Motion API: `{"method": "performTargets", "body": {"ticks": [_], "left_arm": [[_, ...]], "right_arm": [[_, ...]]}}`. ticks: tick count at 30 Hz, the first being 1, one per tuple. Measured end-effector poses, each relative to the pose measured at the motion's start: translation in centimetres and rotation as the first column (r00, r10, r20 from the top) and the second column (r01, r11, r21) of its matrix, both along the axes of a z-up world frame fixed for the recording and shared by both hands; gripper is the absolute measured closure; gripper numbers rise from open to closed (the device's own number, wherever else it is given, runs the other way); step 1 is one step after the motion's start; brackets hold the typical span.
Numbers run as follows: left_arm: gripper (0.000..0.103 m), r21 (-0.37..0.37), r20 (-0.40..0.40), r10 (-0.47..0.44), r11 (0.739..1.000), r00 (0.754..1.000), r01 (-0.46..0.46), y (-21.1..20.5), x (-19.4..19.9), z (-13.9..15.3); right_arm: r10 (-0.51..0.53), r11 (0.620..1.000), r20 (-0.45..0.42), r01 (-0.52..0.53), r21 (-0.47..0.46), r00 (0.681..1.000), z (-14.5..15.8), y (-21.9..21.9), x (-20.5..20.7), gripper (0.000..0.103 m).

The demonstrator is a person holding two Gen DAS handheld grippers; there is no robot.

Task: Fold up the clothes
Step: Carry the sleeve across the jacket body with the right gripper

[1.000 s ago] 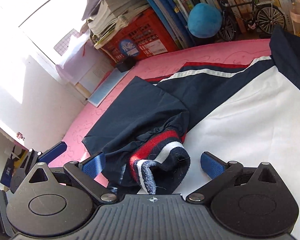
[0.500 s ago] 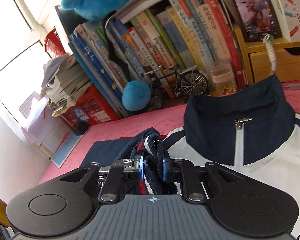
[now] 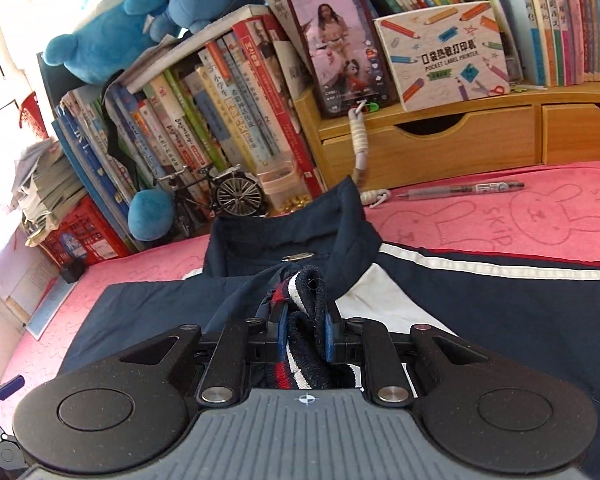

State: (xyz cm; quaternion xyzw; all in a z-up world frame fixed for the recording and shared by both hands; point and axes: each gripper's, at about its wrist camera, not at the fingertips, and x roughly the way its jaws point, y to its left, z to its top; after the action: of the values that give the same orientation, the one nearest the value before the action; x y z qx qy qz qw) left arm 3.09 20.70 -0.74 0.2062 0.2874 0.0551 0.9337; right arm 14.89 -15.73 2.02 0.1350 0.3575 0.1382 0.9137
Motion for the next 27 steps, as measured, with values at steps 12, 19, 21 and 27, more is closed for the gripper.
{"method": "performTargets", "body": {"ticks": [12,19,21,27], "left_arm": [[0.0,-0.076,-0.017,0.099,0.992,0.995,-0.1,2.4,-0.8,0.6],[0.0,0.048,-0.017,0.178,0.983,0.984,-0.177,3.7,-3.6,2.6],[0.0,0.075,-0.002,0.21,0.975,0.978,-0.209,4.6,-4.1,3.3],[0.0,0.025,0.063,0.049,0.998,0.997,-0.05,1.9,0.2,6.0]], "right_arm": [[-0.037,0.998,-0.033,0.035,-0.061,0.999,-2.4,-2.0,-1.0,0.082],[-0.026,0.997,-0.03,0.023,-0.077,0.999,-3.5,-1.3,-0.7,0.08],[-0.02,0.997,-0.016,0.018,-0.07,1.0,-3.8,-1.4,-0.9,0.079],[-0.006,0.999,0.034,0.008,-0.049,0.999,-4.3,-1.8,-1.5,0.079]]}}
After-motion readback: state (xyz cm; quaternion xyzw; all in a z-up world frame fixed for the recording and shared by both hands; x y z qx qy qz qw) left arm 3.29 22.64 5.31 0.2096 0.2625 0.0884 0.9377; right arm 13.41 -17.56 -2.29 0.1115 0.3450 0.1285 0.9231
